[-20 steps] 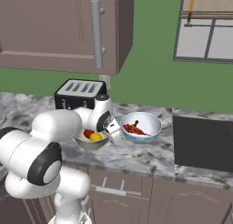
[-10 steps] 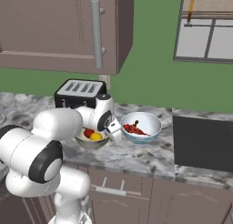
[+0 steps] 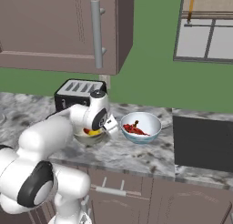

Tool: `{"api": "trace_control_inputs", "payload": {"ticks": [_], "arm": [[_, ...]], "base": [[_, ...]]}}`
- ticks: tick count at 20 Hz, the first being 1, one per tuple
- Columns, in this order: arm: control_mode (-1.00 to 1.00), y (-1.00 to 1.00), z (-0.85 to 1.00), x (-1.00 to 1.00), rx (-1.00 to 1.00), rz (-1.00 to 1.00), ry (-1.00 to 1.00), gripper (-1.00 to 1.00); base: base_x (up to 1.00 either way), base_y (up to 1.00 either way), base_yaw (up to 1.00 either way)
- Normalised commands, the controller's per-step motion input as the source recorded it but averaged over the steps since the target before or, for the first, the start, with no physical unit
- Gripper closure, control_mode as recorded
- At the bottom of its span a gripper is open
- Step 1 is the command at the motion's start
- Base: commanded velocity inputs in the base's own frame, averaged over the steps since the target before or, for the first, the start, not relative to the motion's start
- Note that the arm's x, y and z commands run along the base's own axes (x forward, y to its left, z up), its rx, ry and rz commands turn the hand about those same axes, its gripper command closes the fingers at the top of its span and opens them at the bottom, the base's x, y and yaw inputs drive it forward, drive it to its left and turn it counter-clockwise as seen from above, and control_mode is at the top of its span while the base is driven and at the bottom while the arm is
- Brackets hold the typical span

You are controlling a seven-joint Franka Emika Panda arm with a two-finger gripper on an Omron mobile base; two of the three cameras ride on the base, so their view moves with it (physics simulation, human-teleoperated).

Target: Place the bowl with the bell pepper and lemon on the top shelf of the fridge. Place the bowl with the fish and chicken drumstick on the second highest shelf of the fridge.

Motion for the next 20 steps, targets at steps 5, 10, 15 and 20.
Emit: {"api": "trace_control_inputs", "payload": {"ticks": [5, 10, 15, 20], "arm": [[-1.00, 0.07, 0.66, -0.32, 0.00, -0.04, -0.15, 1.00], [-1.00, 0.06, 0.83, -0.40, 0.01, -0.10, -0.14, 1.00], [-1.00, 0.04, 0.89, -0.35, 0.06, -0.07, -0.06, 1.00], [-1.00, 0.00, 0.68, -0.60, 0.21, -0.07, 0.00, 1.00]], "base": [[0.00, 0.00, 0.00], [0.00, 0.00, 0.00], [0.00, 0.00, 0.00], [0.00, 0.00, 0.00]]}}
